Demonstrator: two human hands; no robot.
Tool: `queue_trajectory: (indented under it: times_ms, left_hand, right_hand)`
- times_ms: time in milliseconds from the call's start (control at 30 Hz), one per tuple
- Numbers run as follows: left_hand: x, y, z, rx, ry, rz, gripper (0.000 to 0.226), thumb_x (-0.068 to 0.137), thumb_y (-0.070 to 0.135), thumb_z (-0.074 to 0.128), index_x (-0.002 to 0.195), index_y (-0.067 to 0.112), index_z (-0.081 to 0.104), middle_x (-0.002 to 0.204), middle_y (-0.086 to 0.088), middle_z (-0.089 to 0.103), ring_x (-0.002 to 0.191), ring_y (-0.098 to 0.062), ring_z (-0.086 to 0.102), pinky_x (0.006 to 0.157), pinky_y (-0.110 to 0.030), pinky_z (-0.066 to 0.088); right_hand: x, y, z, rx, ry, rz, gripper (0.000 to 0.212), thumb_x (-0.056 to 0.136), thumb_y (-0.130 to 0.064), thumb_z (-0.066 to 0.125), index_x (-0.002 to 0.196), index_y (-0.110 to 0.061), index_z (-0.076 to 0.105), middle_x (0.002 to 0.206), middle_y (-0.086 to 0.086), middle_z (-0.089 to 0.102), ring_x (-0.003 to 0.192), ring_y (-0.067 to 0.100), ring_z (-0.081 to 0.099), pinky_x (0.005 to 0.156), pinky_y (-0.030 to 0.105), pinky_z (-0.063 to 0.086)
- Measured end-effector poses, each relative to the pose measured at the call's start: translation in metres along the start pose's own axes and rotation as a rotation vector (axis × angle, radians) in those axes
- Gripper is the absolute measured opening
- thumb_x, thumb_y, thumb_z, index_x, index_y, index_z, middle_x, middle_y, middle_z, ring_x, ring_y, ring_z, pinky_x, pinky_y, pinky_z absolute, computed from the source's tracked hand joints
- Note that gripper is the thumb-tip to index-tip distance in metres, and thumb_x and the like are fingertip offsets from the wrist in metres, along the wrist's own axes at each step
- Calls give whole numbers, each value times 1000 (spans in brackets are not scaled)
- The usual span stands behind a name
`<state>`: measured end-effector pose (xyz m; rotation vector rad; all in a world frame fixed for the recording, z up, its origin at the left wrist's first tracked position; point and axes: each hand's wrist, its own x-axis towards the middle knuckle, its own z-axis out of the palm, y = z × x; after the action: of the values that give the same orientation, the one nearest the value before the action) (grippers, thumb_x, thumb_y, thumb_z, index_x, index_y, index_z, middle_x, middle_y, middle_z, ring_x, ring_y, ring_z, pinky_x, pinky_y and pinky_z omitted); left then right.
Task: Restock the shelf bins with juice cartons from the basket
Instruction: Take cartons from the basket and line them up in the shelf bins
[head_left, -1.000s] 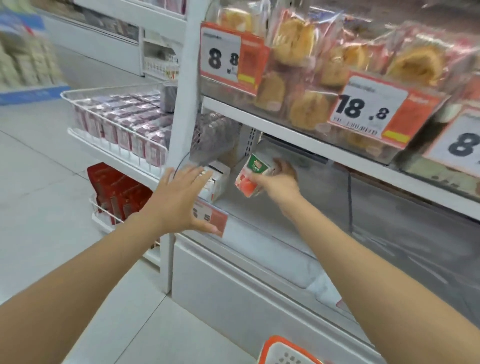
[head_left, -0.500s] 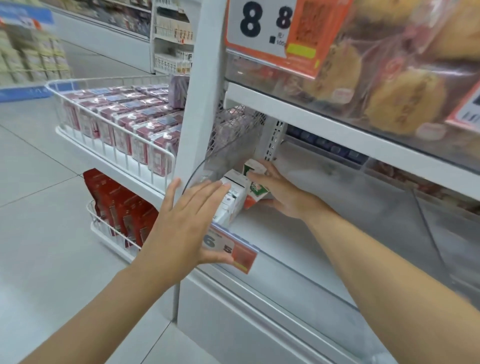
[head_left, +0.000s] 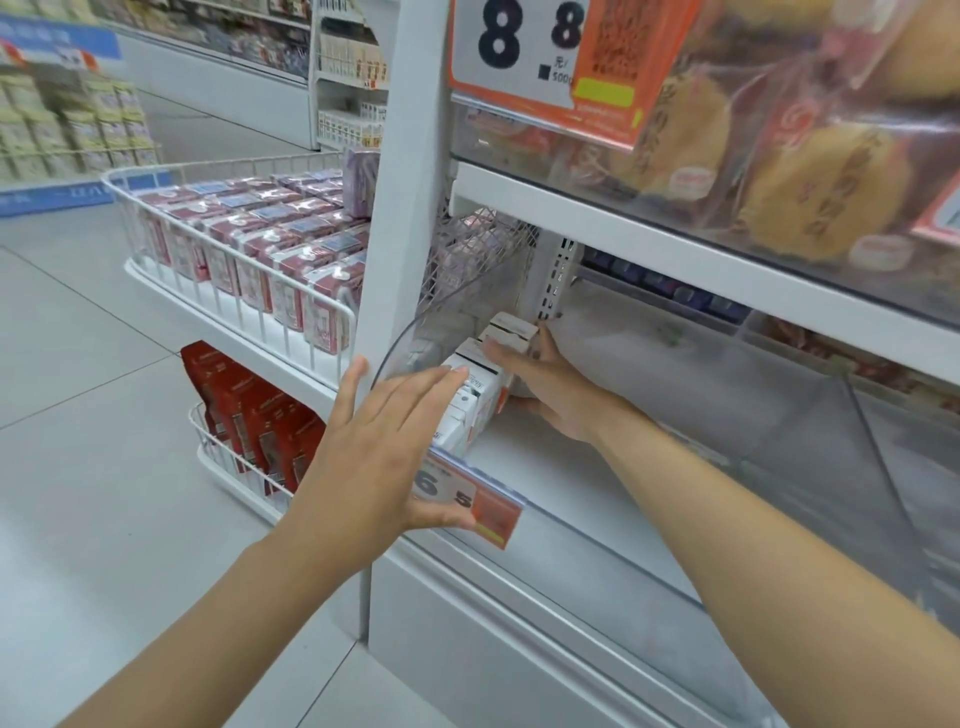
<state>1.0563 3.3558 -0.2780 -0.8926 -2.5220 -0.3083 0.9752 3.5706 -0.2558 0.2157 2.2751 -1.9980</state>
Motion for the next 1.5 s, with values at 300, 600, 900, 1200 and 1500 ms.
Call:
queue_trajectory:
  times_ms: [300, 600, 900, 1200, 1500]
  left_hand:
    - [0, -2, 3, -10, 36, 5, 115, 59, 86, 36, 149, 14, 33, 142, -2, 48, 130, -21, 47, 118, -53, 11]
    - [-9, 23, -25, 81, -123, -128, 115, 66, 74, 64, 154, 20, 13, 154, -4, 29, 145, -21, 22, 119, -54, 6]
    - [-51, 152, -66, -213, -254, -94, 54, 79, 37, 72, 126, 19, 50, 120, -5, 58, 114, -27, 51, 88, -39, 43]
    - [-165, 297, 22, -618, -757, -206, 44, 83, 36, 72, 119, 19, 53, 110, 0, 58, 93, -20, 56, 88, -34, 49]
    - [-207, 325, 76, -724, -879, -220, 27, 87, 28, 70, 105, 33, 51, 100, 8, 52, 79, -5, 53, 76, -26, 49]
  right_hand:
    - [-4, 2, 8, -34, -21, -24, 82, 84, -33, 73, 144, -30, 16, 134, 5, 57, 118, 26, 60, 98, 54, 48]
    - [-102, -14, -8, -511, 205, -187, 86, 83, -47, 71, 151, -21, 25, 154, 0, 34, 140, 17, 33, 96, 12, 25]
    - [-296, 15, -30, -793, 435, -494, 33, 79, -12, 67, 112, -16, 65, 94, -6, 56, 67, 9, 48, 74, 25, 43]
    - [-480, 225, -137, -827, 252, 267, 38, 87, -14, 64, 125, -15, 60, 121, 5, 61, 88, 14, 56, 79, 24, 42]
    - [-501, 355, -167, -382, 416, 715, 59, 88, -43, 66, 132, -8, 51, 129, 11, 57, 116, 28, 54, 94, 36, 42]
